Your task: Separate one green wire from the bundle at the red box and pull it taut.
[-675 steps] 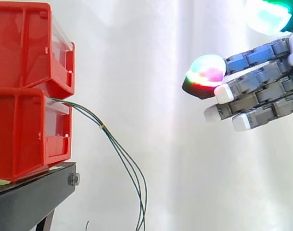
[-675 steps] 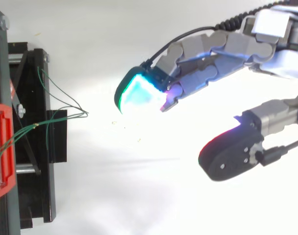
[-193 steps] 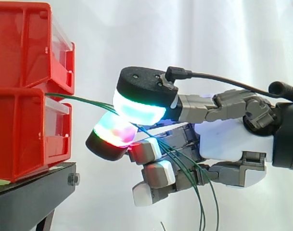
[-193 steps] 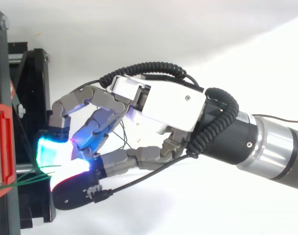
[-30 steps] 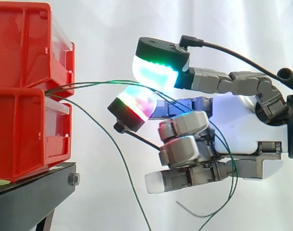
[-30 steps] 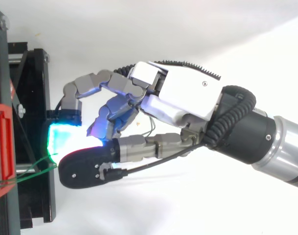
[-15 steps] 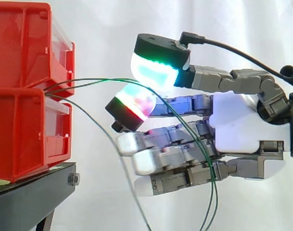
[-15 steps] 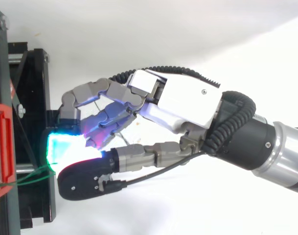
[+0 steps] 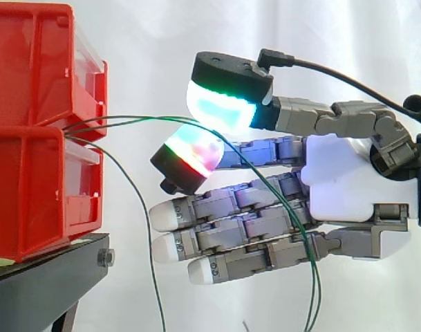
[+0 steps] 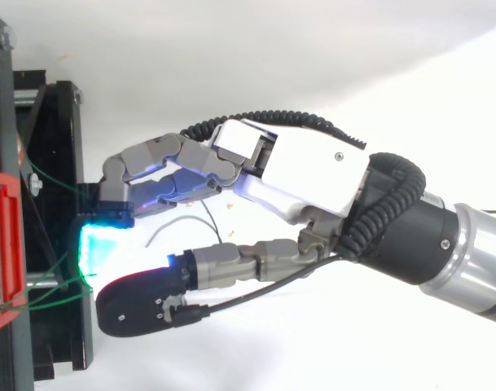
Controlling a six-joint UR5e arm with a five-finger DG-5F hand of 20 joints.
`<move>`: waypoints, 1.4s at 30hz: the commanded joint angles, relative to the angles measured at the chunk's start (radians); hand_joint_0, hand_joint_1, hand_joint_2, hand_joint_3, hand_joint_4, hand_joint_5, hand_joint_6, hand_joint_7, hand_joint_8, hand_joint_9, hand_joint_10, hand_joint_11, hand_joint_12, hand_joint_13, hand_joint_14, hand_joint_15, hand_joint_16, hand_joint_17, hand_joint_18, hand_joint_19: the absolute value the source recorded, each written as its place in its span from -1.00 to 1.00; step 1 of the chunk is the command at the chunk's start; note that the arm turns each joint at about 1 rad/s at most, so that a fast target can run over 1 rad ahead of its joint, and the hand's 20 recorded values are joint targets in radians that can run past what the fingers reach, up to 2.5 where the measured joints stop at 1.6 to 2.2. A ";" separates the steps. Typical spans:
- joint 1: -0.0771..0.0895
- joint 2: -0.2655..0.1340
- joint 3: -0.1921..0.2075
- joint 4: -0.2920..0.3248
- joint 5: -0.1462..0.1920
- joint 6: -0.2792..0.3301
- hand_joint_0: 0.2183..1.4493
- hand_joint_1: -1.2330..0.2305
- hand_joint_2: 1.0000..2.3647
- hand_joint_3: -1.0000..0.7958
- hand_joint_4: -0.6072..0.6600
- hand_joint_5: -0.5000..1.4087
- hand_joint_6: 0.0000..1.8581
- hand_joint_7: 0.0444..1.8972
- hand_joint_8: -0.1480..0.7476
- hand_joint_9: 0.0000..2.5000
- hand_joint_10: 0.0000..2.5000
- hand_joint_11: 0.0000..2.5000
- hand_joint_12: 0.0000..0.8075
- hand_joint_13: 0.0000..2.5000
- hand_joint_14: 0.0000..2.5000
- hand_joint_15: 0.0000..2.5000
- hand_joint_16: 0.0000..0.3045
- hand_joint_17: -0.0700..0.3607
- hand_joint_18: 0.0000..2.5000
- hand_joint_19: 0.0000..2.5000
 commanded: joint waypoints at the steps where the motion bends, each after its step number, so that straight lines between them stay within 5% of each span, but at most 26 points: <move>1: 0.000 0.000 0.000 0.000 -0.002 0.001 -0.32 -0.40 -0.96 -0.03 -0.17 -0.65 -0.04 0.19 0.01 -0.36 -0.99 -0.45 -0.24 -0.45 -1.00 -0.88 -0.77 -0.30 -0.49 -0.94; 2: 0.002 0.000 0.000 0.000 -0.002 0.001 -0.32 -0.40 -0.96 -0.03 -0.17 -0.65 -0.04 0.19 0.06 -0.32 -0.99 -0.30 -0.21 -0.41 -0.99 -0.81 -0.76 -0.29 -0.48 -0.92; 5: 0.000 0.001 0.000 0.000 -0.002 0.001 -0.32 -0.40 -0.96 -0.02 -0.18 -0.65 -0.04 0.20 0.06 -0.32 -0.99 -0.24 -0.18 -0.39 -0.99 -0.77 -0.75 -0.28 -0.47 -0.90; 13: 0.000 0.001 0.000 -0.012 0.001 -0.032 -0.33 -0.40 -0.96 0.02 -0.22 -0.65 -0.03 0.19 -0.07 -0.50 -0.99 -0.68 -0.20 -0.46 -0.99 -0.85 -0.74 -0.26 -0.47 -0.89; 16: -0.011 0.015 0.003 -0.066 0.003 -0.171 -0.33 -0.40 -0.96 0.02 -0.22 -0.65 -0.03 0.20 -0.08 -0.53 -0.99 -0.76 -0.21 -0.47 -1.00 -0.87 -0.73 -0.25 -0.46 -0.89; 18: -0.011 0.020 0.003 -0.077 0.003 -0.197 -0.33 -0.40 -0.96 0.01 -0.22 -0.65 -0.03 0.18 -0.08 -0.54 -1.00 -0.77 -0.22 -0.48 -1.00 -0.87 -0.73 -0.25 -0.46 -0.88; 19: -0.012 0.037 0.003 -0.110 0.012 -0.299 -0.33 -0.40 -0.96 0.01 -0.22 -0.65 -0.03 0.19 -0.08 -0.55 -1.00 -0.78 -0.21 -0.48 -1.00 -0.87 -0.73 -0.25 -0.46 -0.88; 23: -0.012 0.052 0.003 -0.155 0.027 -0.449 -0.32 -0.40 -0.96 0.00 -0.22 -0.65 -0.03 0.18 -0.08 -0.55 -0.99 -0.77 -0.21 -0.49 -1.00 -0.87 -0.73 -0.24 -0.46 -0.87; 29: -0.011 0.054 0.003 -0.178 0.037 -0.509 -0.33 -0.40 -0.96 0.00 -0.21 -0.65 -0.03 0.18 -0.08 -0.55 -0.99 -0.76 -0.20 -0.49 -1.00 -0.86 -0.72 -0.23 -0.46 -0.86; 35: -0.008 0.084 0.001 -0.187 0.043 -0.641 -0.33 -0.39 -0.96 0.00 -0.21 -0.65 -0.03 0.18 -0.08 -0.55 -0.99 -0.76 -0.20 -0.49 -1.00 -0.86 -0.72 -0.23 -0.46 -0.85; 40: -0.006 0.087 0.003 -0.187 0.047 -0.624 -0.33 -0.39 -0.96 0.00 -0.20 -0.65 -0.03 0.18 -0.07 -0.54 -0.99 -0.75 -0.19 -0.49 -1.00 -0.86 -0.72 -0.23 -0.46 -0.85; 42: -0.003 0.087 0.003 -0.175 0.049 -0.536 -0.33 -0.39 -0.96 0.00 -0.20 -0.65 -0.03 0.18 -0.06 -0.53 -0.99 -0.74 -0.19 -0.49 -1.00 -0.85 -0.72 -0.22 -0.46 -0.84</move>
